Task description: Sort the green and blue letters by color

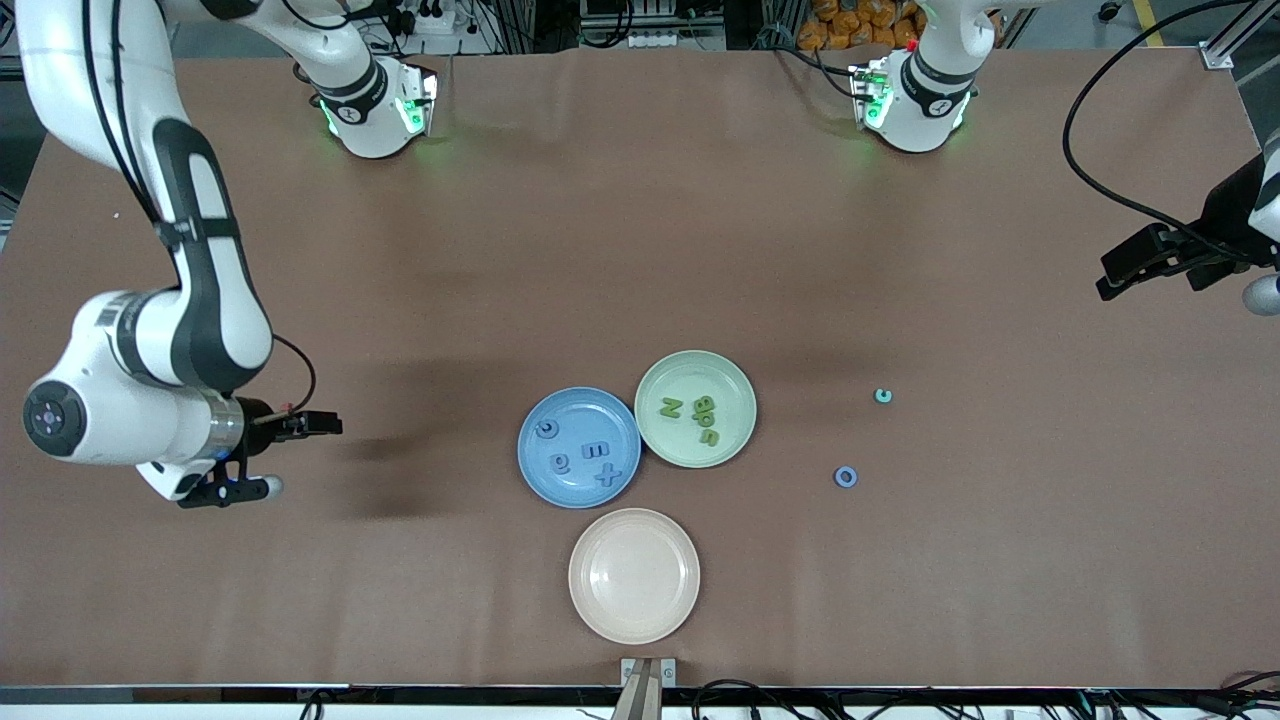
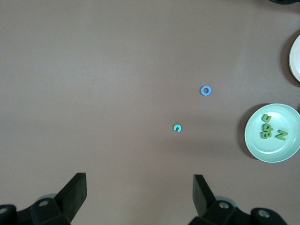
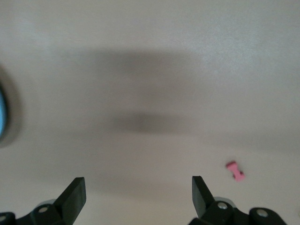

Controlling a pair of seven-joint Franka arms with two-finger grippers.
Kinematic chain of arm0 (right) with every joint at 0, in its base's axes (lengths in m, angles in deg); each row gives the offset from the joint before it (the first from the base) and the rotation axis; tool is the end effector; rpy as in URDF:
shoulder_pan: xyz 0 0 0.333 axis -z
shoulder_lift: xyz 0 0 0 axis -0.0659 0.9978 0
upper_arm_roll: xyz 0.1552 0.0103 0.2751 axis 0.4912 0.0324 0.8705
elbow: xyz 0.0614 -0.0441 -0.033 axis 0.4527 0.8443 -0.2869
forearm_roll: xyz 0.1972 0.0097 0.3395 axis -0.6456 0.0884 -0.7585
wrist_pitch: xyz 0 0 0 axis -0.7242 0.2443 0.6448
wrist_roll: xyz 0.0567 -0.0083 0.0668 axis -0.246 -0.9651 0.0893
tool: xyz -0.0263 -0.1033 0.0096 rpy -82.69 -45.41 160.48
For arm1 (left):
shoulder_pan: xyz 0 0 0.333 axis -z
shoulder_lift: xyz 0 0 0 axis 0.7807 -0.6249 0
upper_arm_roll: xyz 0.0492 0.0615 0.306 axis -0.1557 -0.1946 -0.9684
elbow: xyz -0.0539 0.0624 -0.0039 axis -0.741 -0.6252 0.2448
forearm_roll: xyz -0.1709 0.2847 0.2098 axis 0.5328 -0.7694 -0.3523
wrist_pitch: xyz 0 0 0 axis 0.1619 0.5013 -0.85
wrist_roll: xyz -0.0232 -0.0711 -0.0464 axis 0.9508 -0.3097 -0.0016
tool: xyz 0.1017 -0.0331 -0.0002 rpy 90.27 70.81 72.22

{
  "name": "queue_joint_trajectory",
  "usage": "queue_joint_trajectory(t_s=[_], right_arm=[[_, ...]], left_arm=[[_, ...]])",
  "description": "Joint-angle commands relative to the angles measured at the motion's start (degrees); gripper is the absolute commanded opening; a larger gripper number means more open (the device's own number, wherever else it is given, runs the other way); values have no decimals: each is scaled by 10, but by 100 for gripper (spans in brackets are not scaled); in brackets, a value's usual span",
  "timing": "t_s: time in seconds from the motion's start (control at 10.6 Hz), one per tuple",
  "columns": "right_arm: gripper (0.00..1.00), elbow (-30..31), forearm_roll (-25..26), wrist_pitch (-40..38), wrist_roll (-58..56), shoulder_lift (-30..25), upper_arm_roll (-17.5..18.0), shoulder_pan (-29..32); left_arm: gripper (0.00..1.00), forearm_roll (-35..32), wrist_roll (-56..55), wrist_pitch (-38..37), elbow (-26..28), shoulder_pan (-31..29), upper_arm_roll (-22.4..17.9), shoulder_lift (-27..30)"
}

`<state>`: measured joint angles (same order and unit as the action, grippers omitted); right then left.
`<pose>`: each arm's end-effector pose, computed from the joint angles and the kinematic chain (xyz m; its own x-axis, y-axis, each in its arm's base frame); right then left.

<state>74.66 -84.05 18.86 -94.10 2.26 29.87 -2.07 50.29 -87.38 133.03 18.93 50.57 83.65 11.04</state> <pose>0.6783 0.0258 0.3223 0.9810 0.1024 -0.1647 0.0764 -0.9847 -0.1569 0.5747 -0.0363 0.6356 0.9927 0.1095 0.0500 0.1088 -0.9939 0.0171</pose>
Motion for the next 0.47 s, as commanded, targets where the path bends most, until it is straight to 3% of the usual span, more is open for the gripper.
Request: queue_joint_trajectory(t_s=[0.0,0.19,0.38], right_arm=[[100,107,67,1,43,-134,112,88],[100,137,107,-20,102,-205,174,123],[100,128,114,-86,117,-266,163,90]], left_arm=[[100,-9,36,-4,-7,-3,2,3],[100,-5,42,-4,-7,-3,2,2],[100,-2,39,-4,-7,-4,2,1]])
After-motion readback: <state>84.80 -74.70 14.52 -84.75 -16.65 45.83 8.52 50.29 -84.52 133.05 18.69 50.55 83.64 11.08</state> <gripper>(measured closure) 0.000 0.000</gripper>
